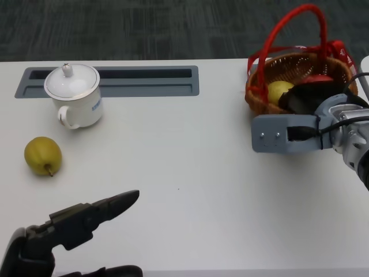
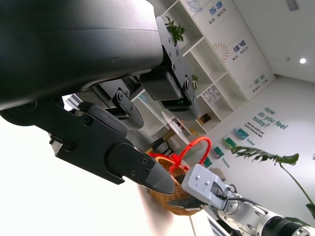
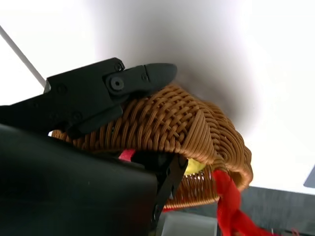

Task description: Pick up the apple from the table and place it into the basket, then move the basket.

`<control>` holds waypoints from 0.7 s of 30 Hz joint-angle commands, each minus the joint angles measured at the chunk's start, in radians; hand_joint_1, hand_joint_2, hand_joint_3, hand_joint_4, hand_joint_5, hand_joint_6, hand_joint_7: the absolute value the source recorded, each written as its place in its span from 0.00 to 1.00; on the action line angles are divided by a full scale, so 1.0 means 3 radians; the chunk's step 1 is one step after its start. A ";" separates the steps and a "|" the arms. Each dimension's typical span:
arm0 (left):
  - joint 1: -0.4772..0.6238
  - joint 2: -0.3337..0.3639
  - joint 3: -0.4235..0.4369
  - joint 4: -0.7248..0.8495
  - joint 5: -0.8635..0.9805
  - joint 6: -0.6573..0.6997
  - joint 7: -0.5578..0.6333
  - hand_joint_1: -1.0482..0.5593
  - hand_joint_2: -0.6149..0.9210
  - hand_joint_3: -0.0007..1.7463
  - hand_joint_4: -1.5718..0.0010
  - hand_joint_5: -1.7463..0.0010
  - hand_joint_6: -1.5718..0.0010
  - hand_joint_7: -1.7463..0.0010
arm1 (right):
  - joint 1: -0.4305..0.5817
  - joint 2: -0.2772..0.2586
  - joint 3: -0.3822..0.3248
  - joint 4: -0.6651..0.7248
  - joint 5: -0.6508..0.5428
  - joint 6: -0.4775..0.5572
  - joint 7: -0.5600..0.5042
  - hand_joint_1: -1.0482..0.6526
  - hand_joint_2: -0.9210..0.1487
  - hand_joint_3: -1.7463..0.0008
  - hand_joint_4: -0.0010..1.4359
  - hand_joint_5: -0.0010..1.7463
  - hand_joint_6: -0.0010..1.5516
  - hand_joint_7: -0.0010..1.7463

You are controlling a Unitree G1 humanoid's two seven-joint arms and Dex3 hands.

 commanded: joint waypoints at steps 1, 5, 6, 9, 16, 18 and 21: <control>0.0025 0.0025 0.0041 -0.0052 -0.0052 0.0004 0.0011 0.42 0.90 0.00 0.46 0.99 0.50 1.00 | -0.0029 0.0078 -0.0051 -0.0056 0.0043 -0.0118 -0.0245 0.34 0.00 0.95 0.70 0.01 0.57 0.00; -0.0091 0.0009 0.0002 0.0048 -0.0051 0.0004 0.0013 0.42 0.90 0.00 0.45 0.99 0.50 1.00 | 0.0007 0.0150 0.0008 -0.0064 -0.0017 -0.0351 -0.0449 0.32 0.02 0.98 0.59 0.00 0.51 0.00; -0.0132 0.0009 -0.0006 0.0075 -0.0048 0.0007 0.0012 0.42 0.90 0.00 0.45 0.99 0.50 1.00 | 0.0007 0.0166 0.0007 -0.0065 -0.0017 -0.0399 -0.0469 0.30 0.03 0.98 0.57 0.00 0.49 0.00; -0.0259 0.0026 -0.0017 0.0137 -0.0052 0.0029 0.0002 0.42 0.90 0.00 0.45 0.99 0.50 1.00 | -0.0030 0.0203 -0.0037 -0.0063 0.0023 -0.0472 -0.0403 0.26 0.05 0.99 0.49 0.00 0.43 0.00; -0.0521 0.0088 0.0003 0.0269 -0.0095 0.0079 -0.0024 0.41 0.90 0.00 0.44 0.99 0.49 1.00 | -0.0135 0.0186 -0.0116 -0.0081 0.0107 -0.0705 -0.0186 0.16 0.08 1.00 0.35 0.00 0.29 0.00; -0.0572 0.0116 0.0012 0.0301 -0.0120 0.0078 -0.0034 0.40 0.90 0.00 0.44 0.99 0.49 1.00 | -0.0153 0.0169 -0.0111 -0.0093 0.0102 -0.0819 -0.0138 0.15 0.09 1.00 0.31 0.00 0.26 0.00; -0.0635 0.0157 0.0010 0.0347 -0.0167 0.0073 -0.0051 0.40 0.90 0.00 0.44 0.99 0.49 1.00 | -0.0178 0.0136 -0.0109 -0.0113 0.0111 -0.0984 -0.0030 0.16 0.08 0.99 0.29 0.00 0.24 0.00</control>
